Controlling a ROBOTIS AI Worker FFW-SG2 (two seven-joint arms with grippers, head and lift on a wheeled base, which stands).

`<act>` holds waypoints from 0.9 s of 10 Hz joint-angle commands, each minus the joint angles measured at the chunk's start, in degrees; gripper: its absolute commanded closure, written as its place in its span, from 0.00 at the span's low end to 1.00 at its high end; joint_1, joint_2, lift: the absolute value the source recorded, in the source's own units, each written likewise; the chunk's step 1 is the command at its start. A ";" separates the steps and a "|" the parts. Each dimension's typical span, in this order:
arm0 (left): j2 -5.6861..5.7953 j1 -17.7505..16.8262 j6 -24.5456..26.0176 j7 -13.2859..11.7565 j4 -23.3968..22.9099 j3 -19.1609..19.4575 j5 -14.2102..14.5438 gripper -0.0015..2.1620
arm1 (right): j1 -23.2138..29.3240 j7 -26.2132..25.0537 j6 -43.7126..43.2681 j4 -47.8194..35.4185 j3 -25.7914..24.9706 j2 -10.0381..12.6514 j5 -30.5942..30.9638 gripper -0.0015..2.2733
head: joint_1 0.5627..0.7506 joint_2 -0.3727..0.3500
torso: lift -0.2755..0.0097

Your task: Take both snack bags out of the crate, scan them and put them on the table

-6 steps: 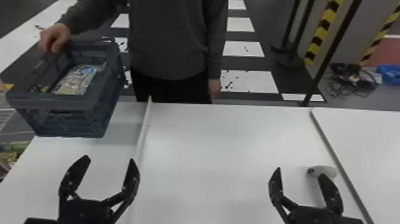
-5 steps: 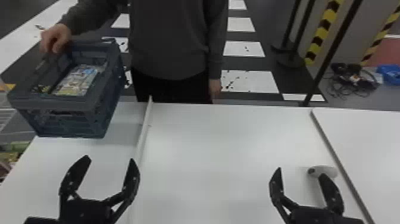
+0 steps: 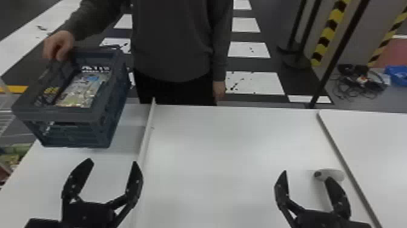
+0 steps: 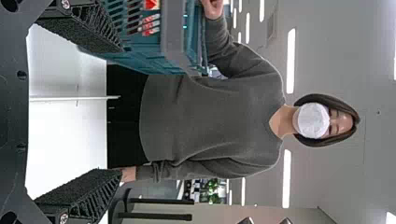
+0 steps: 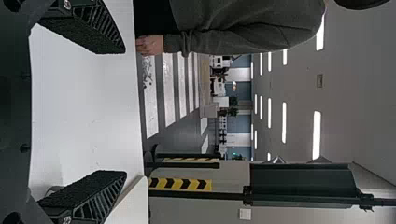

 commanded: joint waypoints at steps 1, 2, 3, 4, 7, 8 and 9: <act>0.00 -0.03 0.14 -0.05 0.00 0.00 -0.10 0.03 | -0.08 0.00 0.00 0.09 0.00 0.00 0.00 0.03 | 0.70 0.51 | 0.64; -0.09 -0.03 -0.03 0.04 0.00 0.00 -0.10 0.03 | -0.17 0.00 0.00 0.18 0.00 0.00 0.00 0.03 | 0.70 0.50 | 0.64; 0.00 0.06 -0.03 0.04 -0.17 0.00 -0.19 0.03 | -0.17 0.00 0.18 0.35 0.00 0.00 0.00 0.03 | 0.70 0.50 | 0.64; 0.09 0.23 -0.21 -0.14 -0.53 0.00 -0.19 0.03 | -0.17 0.00 0.18 0.44 0.09 0.00 0.00 0.03 | 0.70 0.51 | 0.64; 0.26 1.46 -0.03 -0.40 -3.95 0.79 -0.19 0.03 | -0.17 0.00 0.18 0.44 0.09 0.00 0.00 0.03 | 0.70 0.50 | 0.64; 0.26 1.82 0.32 -0.75 -5.36 1.67 -0.19 0.03 | -0.08 0.00 0.18 0.44 0.09 0.00 0.00 0.03 | 0.70 0.50 | 0.64; 0.26 1.90 1.20 -0.75 -6.59 2.73 0.16 0.03 | -0.08 0.00 0.18 0.44 0.18 0.00 0.00 0.03 | 0.70 0.51 | 0.64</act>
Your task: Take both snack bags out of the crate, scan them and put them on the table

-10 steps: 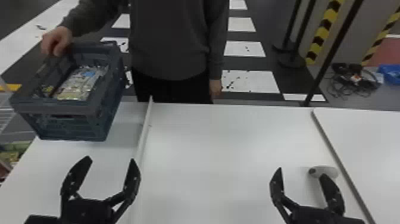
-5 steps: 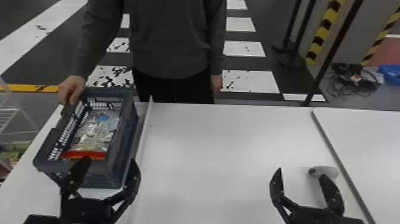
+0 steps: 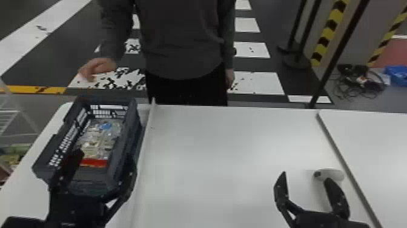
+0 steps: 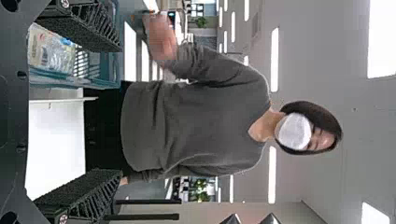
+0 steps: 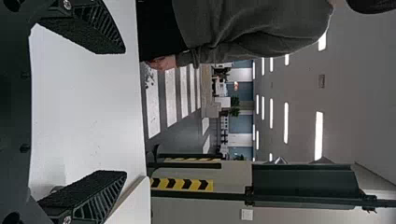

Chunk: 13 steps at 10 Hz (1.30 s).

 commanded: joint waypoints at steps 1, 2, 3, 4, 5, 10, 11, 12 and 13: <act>0.00 0.09 1.84 0.02 -2.06 2.22 0.72 0.03 | 0.10 0.00 0.00 0.00 0.12 0.00 0.00 0.03 | 0.70 0.52 | 0.64; 0.00 -0.35 3.43 0.02 -3.29 4.15 1.60 0.03 | 0.10 0.00 0.00 0.00 0.21 0.00 0.00 0.03 | 0.70 0.54 | 0.64; 0.00 -1.23 6.77 0.02 -4.43 6.00 2.12 0.02 | 0.10 0.00 0.00 0.00 0.30 0.00 0.00 0.03 | 0.70 0.56 | 0.64; 0.00 -3.07 11.34 -0.06 -4.87 8.37 3.70 0.02 | 0.10 0.00 0.18 0.00 0.38 0.00 0.09 0.03 | 0.70 0.59 | 0.64; 0.00 -5.09 17.14 -1.56 -5.05 11.01 6.78 0.02 | 0.10 0.00 0.53 0.00 0.47 -0.09 0.18 0.03 | 0.70 0.63 | 0.64; 0.88 -19.07 44.74 -3.49 -4.69 16.20 11.53 0.01 | 0.19 0.00 1.23 0.00 0.73 0.00 0.79 0.03 | 0.70 0.75 | 0.64; 1.85 -22.32 50.89 -3.76 -4.26 16.55 12.32 0.01 | 0.36 0.00 1.23 0.00 0.65 0.00 0.88 0.03 | 0.70 0.76 | 0.64; 2.46 -25.49 55.63 -3.93 -3.20 16.55 12.76 0.01 | 0.54 0.00 1.41 0.00 0.65 0.00 0.97 0.03 | 0.70 0.76 | 0.64; 3.25 -29.00 61.26 -4.72 -1.79 16.55 13.55 0.01 | 0.63 0.00 1.41 0.00 0.65 0.00 1.05 0.03 | 0.70 0.76 | 0.64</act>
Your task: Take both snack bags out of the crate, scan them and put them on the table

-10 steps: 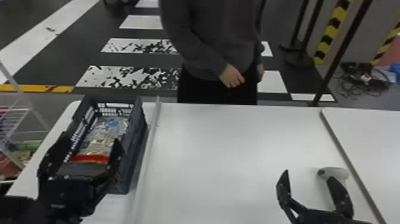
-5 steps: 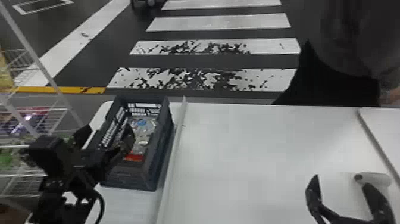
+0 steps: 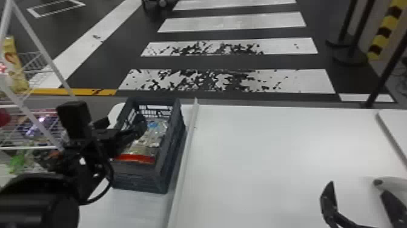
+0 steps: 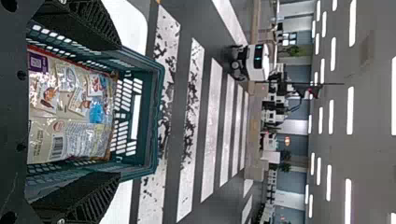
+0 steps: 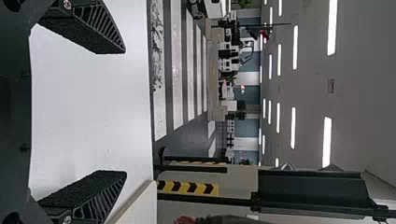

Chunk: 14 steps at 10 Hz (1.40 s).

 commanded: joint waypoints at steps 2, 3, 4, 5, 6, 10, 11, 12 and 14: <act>2.15 -8.26 11.52 -1.92 5.67 0.00 1.41 0.01 | 0.13 0.00 0.15 0.26 0.09 0.09 0.39 0.03 | 0.70 0.76 | 0.64; 3.03 -11.69 16.79 -3.33 7.95 -0.61 1.41 0.01 | 0.22 0.00 0.32 0.26 0.09 0.09 0.57 0.03 | 0.70 0.76 | 0.64; 3.64 -13.97 16.97 -3.41 11.12 -1.58 1.24 0.01 | 0.31 0.00 0.32 0.35 0.00 0.09 0.57 0.03 | 0.70 0.76 | 0.64; 3.99 -16.17 17.15 -4.12 14.02 -2.63 0.80 0.01 | 0.31 0.00 0.32 0.35 0.00 0.09 0.57 0.03 | 0.70 0.76 | 0.64; 4.08 -17.49 16.97 -4.56 15.69 -3.51 0.27 0.01 | 0.39 0.00 0.32 0.35 0.00 0.09 0.57 0.03 | 0.70 0.76 | 0.64; 3.64 -21.18 16.97 -4.38 21.84 -5.89 -0.87 0.02 | 0.39 0.00 0.32 0.53 0.00 0.00 0.57 0.03 | 0.70 0.75 | 0.64; 3.90 -22.06 16.97 -4.47 23.60 -6.94 -1.66 0.02 | 0.39 0.00 0.32 0.61 -0.09 0.00 0.57 0.03 | 0.70 0.74 | 0.64; 3.82 -22.85 16.97 -4.56 25.18 -7.47 -2.63 0.02 | 0.39 0.00 0.32 0.70 -0.09 0.00 0.57 0.03 | 0.70 0.74 | 0.64; 3.73 -24.08 19.43 -5.08 27.38 -8.00 -4.04 0.03 | 0.31 0.00 0.32 0.79 -0.09 -0.09 0.57 0.03 | 0.70 0.74 | 0.64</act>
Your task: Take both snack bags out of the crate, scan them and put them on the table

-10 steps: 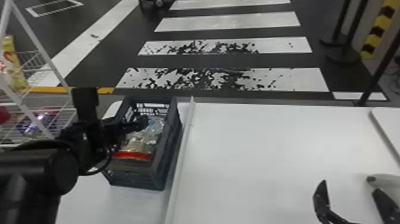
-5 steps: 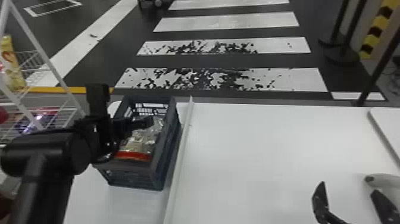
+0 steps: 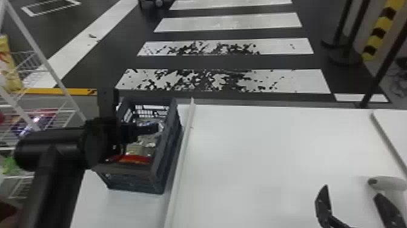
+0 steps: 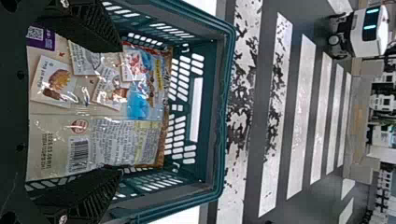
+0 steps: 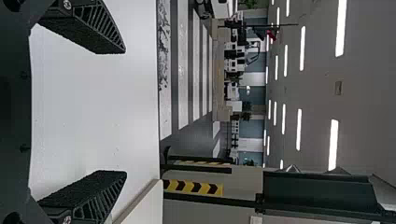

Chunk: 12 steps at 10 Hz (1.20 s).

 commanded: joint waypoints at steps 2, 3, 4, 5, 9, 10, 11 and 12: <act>-0.01 -1.68 1.13 -1.20 3.54 -1.53 -2.28 0.04 | -0.33 0.00 0.01 0.29 0.00 -0.16 -0.09 0.03 | 0.70 0.74 | 0.64; -0.10 -1.85 1.66 -1.38 4.51 -1.71 -2.72 0.04 | -0.68 0.08 0.01 0.46 0.09 -0.34 -0.18 0.03 | 0.70 0.74 | 0.64; -0.19 -2.38 1.66 -1.46 6.00 -2.41 -3.42 0.04 | -0.77 0.00 0.19 0.46 0.09 -0.51 -0.44 0.03 | 0.70 0.74 | 0.64; -0.19 -3.08 1.83 -1.90 7.41 -2.94 -3.51 0.04 | -0.77 0.00 0.01 0.46 0.09 -0.51 -0.53 0.03 | 0.70 0.74 | 0.64; -0.36 -4.14 3.42 -7.09 10.22 -3.02 -7.03 0.33 | -0.77 0.00 0.19 0.46 0.26 -0.69 -0.61 0.03 | 0.70 0.72 | 0.64; -0.36 -3.79 3.42 -7.09 10.40 -3.02 -7.82 0.49 | -0.86 0.00 0.19 0.46 0.26 -0.69 -0.61 0.03 | 0.70 0.73 | 0.64; -0.89 -3.08 3.59 -2.78 10.05 -3.11 -7.82 0.99 | -0.86 0.08 0.71 0.46 0.26 -0.69 -0.70 0.03 | 0.70 0.74 | 0.64; -0.89 -2.91 3.59 -3.31 9.78 -3.20 -7.99 0.99 | -0.86 0.00 0.71 0.46 0.26 -0.69 -0.70 0.03 | 0.70 0.75 | 0.64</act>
